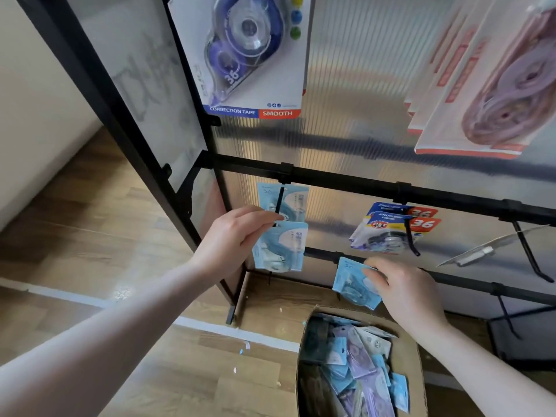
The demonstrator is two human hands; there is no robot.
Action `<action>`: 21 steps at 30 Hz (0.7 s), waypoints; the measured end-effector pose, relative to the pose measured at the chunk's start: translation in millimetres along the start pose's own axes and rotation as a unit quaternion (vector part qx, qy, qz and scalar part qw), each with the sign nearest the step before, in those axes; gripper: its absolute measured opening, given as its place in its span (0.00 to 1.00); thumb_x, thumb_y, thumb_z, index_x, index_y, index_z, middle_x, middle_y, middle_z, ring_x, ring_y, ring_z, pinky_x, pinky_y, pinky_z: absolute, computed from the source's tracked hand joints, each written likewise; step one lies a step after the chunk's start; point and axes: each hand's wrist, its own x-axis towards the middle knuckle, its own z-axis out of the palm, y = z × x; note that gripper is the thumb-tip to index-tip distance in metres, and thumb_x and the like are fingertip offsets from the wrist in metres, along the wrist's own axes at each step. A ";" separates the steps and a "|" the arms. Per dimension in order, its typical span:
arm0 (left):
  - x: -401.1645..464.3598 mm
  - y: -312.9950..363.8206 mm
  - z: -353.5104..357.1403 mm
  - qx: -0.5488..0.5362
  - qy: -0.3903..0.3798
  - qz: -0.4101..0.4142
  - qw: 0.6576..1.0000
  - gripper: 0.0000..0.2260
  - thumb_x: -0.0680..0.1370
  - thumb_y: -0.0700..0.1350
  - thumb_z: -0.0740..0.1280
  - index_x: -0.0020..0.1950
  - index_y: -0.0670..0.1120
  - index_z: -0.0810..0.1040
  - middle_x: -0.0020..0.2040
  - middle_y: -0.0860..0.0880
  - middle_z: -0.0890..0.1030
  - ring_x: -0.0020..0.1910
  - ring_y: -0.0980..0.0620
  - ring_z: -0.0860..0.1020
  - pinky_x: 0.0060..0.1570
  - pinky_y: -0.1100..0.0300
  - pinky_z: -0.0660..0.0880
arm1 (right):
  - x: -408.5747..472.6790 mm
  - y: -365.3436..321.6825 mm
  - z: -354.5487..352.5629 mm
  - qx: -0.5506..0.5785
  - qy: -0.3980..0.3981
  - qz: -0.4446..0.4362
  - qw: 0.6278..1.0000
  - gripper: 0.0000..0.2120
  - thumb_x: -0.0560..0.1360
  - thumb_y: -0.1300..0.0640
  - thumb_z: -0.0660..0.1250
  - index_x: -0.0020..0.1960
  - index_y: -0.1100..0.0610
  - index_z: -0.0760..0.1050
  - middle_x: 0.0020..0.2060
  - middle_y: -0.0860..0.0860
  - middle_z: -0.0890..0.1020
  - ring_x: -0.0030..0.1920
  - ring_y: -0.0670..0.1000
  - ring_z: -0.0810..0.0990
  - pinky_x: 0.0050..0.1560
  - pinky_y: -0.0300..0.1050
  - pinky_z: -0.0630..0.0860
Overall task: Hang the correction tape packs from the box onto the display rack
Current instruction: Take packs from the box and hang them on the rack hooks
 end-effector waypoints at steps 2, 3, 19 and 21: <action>1.8 -3.7 1.5 -0.007 -0.008 0.011 1.000 0.14 0.79 0.45 0.56 0.54 0.41 0.80 0.49 0.45 0.81 0.50 0.54 0.74 0.41 0.81 0.65 | 0.4 -1.5 5.8 0.005 0.000 0.001 1.000 0.03 0.69 0.61 0.73 0.42 0.57 0.81 0.32 0.51 0.83 0.29 0.54 0.79 0.25 0.39 0.67; 2.2 -5.7 2.3 -0.011 -0.009 0.012 1.000 0.14 0.79 0.44 0.57 0.54 0.40 0.79 0.49 0.45 0.81 0.50 0.54 0.74 0.42 0.81 0.65 | 0.0 -2.7 8.2 0.007 0.001 0.004 1.000 0.03 0.69 0.62 0.74 0.42 0.57 0.81 0.32 0.50 0.83 0.28 0.53 0.79 0.24 0.39 0.66; 41.6 -34.0 17.5 0.000 -0.021 0.015 1.000 0.14 0.79 0.46 0.57 0.57 0.41 0.78 0.54 0.44 0.81 0.54 0.48 0.78 0.43 0.76 0.67 | 5.6 5.9 15.9 -0.001 -0.015 -0.002 1.000 0.06 0.68 0.62 0.74 0.42 0.54 0.80 0.31 0.47 0.82 0.28 0.49 0.79 0.21 0.36 0.66; 43.3 -35.8 18.3 -0.002 -0.028 0.019 0.999 0.17 0.79 0.48 0.55 0.57 0.41 0.78 0.53 0.44 0.81 0.53 0.50 0.77 0.43 0.75 0.67 | 6.9 7.3 16.1 0.002 -0.015 0.000 1.000 0.05 0.68 0.62 0.74 0.42 0.54 0.80 0.31 0.47 0.82 0.29 0.50 0.79 0.20 0.41 0.70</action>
